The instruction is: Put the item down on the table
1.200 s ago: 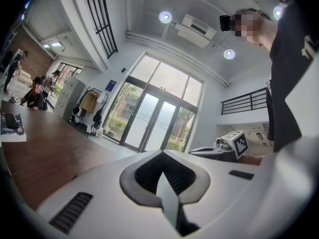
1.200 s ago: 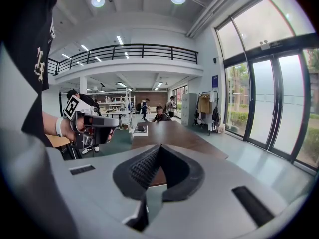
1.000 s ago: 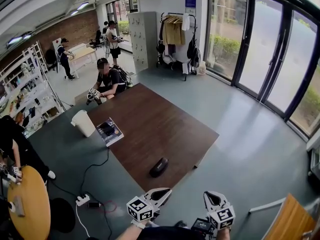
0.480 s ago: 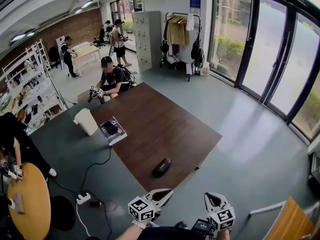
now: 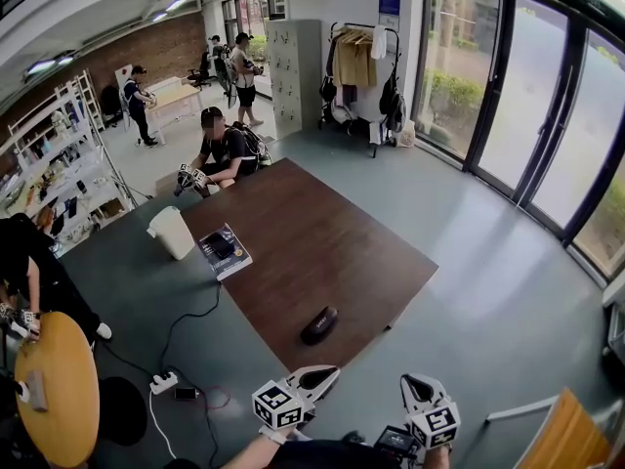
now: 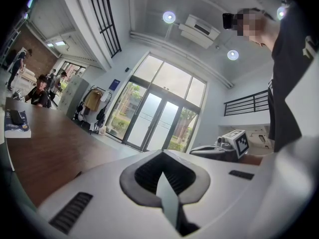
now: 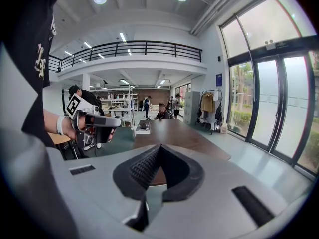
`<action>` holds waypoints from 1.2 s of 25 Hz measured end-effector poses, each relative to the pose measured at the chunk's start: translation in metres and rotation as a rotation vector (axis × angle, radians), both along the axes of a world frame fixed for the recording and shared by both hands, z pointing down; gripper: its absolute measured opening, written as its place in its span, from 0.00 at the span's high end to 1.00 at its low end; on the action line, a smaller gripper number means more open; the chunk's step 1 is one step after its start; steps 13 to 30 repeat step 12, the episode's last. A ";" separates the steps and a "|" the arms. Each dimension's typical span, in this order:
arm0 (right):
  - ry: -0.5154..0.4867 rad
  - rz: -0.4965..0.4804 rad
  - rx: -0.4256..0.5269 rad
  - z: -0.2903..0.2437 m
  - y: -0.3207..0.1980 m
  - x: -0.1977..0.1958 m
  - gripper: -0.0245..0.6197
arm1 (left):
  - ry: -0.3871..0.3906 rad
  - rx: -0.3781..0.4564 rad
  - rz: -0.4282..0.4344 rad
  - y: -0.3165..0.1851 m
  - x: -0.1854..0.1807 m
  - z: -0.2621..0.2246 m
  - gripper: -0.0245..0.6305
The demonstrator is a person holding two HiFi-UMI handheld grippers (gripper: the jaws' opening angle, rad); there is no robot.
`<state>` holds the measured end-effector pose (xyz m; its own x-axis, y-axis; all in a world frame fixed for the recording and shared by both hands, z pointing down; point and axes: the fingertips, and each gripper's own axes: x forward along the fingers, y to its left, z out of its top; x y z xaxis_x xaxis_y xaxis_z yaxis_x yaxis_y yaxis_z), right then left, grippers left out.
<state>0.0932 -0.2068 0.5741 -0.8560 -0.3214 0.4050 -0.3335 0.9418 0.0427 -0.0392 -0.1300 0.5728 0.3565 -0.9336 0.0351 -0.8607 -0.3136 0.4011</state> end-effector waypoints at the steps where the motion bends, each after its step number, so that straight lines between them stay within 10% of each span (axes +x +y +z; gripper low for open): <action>1: 0.000 -0.002 0.001 0.000 0.000 -0.001 0.98 | 0.000 0.000 -0.002 0.000 -0.001 0.001 0.95; 30: 0.003 -0.007 -0.002 0.000 0.003 -0.007 0.98 | 0.007 -0.004 -0.006 0.004 -0.006 0.001 0.95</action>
